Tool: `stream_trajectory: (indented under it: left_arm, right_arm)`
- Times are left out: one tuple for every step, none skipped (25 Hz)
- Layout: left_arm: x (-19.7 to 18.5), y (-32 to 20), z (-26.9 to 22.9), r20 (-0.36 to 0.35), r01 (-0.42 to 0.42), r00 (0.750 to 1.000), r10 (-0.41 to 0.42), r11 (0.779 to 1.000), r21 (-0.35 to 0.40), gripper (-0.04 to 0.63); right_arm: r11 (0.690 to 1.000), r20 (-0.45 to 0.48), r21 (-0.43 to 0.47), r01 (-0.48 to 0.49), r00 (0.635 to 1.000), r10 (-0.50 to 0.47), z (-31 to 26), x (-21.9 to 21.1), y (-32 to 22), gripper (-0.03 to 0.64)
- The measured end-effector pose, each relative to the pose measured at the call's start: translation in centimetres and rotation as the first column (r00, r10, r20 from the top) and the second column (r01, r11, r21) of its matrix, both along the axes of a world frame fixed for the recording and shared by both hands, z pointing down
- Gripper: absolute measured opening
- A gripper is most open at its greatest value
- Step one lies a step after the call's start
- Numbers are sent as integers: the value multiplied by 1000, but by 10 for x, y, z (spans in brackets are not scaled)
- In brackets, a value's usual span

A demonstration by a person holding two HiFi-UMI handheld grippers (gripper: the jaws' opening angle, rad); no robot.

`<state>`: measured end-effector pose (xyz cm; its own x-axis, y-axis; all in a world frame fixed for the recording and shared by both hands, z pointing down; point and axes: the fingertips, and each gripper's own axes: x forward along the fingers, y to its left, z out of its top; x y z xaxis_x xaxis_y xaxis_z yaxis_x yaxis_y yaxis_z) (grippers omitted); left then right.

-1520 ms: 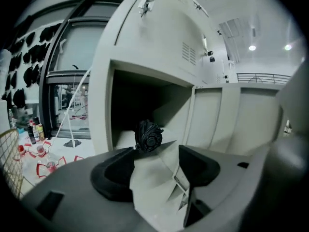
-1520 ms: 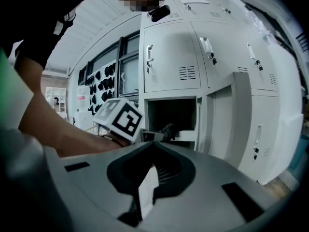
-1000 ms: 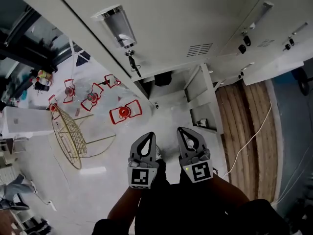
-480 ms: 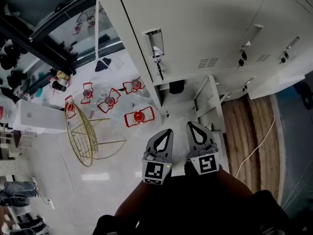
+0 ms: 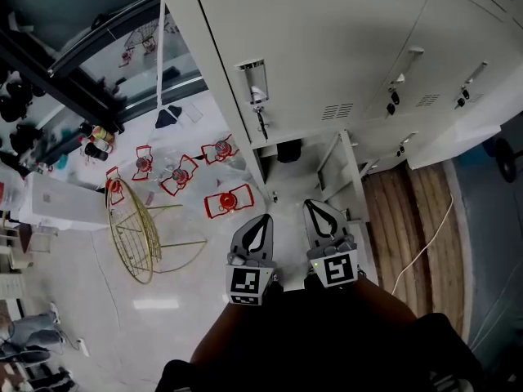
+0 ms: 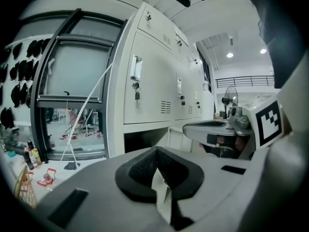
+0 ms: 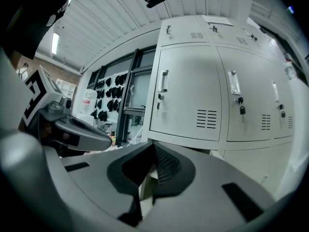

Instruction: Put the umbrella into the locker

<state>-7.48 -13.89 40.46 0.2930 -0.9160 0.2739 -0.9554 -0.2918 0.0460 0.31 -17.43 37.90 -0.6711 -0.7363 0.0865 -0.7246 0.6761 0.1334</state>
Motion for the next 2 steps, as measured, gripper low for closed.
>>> stream_trajectory:
  left_arm:
    - [-2, 0, 0, 0, 4, 1000, -4, 1000, 0, -8]
    - [-4, 1, -1, -1, 8, 1000, -8, 1000, 0, -8]
  right_arm:
    - [1000, 1, -3, -2, 1000, 2, 0, 0, 0, -2]
    - [1000, 1, -5, -4, 1000, 4, 1, 0, 0, -2]
